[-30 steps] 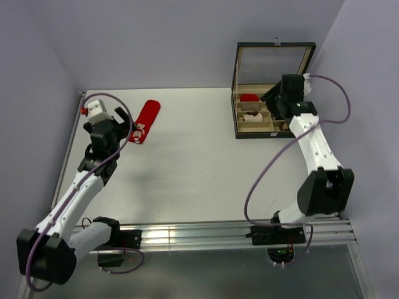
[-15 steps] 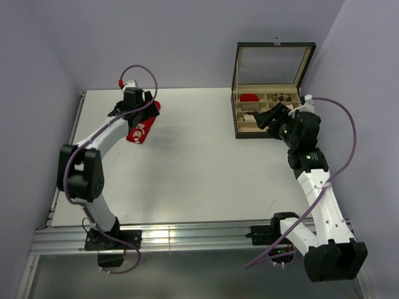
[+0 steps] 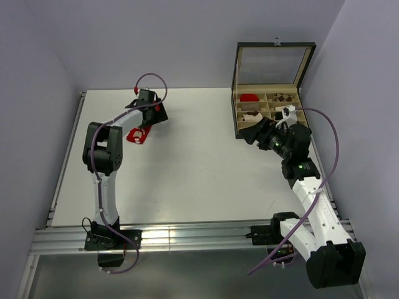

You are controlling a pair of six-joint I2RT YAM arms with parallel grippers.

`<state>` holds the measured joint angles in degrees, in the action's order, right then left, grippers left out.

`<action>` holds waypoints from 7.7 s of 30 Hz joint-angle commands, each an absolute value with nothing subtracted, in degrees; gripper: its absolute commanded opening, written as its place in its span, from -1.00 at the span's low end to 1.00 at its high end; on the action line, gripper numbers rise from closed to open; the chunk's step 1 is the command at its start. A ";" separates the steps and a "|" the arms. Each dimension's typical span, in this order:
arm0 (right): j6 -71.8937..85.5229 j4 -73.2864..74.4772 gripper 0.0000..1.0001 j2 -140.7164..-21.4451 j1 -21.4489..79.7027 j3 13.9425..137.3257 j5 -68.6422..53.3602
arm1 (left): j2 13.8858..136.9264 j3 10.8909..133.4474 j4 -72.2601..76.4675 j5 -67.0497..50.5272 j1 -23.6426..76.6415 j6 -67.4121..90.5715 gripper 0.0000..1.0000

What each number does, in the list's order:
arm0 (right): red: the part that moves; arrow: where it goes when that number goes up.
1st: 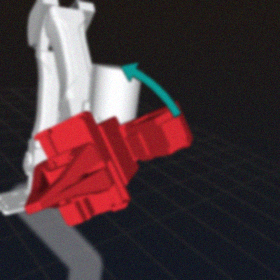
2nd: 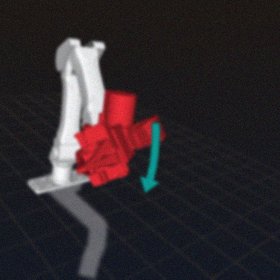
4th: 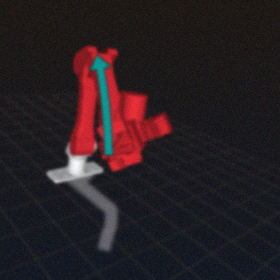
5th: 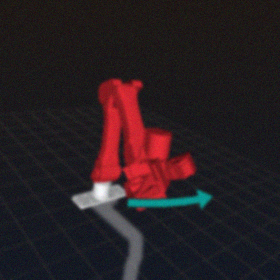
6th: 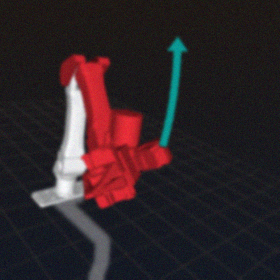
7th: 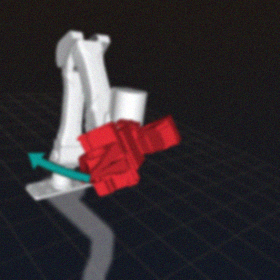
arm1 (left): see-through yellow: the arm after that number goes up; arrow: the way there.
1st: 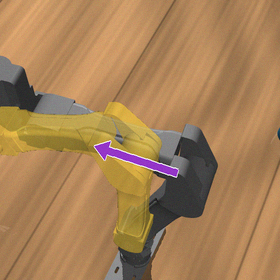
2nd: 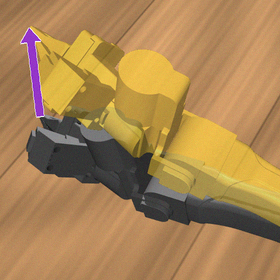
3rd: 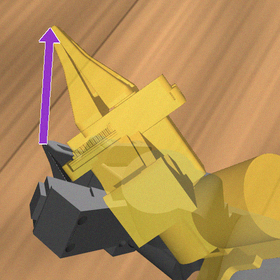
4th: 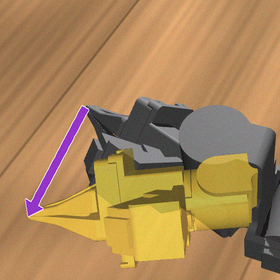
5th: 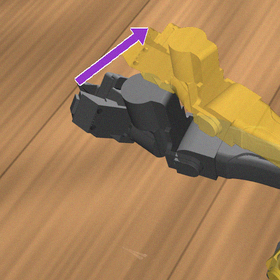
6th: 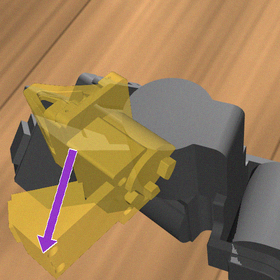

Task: Roll the socks
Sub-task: Move the sock to the center of the board, then roll the sock at the center of the board.

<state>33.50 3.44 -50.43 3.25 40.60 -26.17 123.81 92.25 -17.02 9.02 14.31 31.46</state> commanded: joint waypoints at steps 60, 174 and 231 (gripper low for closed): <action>-1.67 15.20 0.39 -114.69 46.14 74.28 0.71 | 54.32 47.90 -20.30 16.17 14.94 30.85 0.99; 31.73 -16.70 -1.00 -120.58 33.75 62.22 -56.07 | 78.47 39.64 -9.49 -3.69 23.73 49.22 0.44; 16.79 -7.29 -0.41 -98.43 40.60 56.51 -28.71 | 98.70 47.90 -16.87 -0.26 30.23 45.97 -0.39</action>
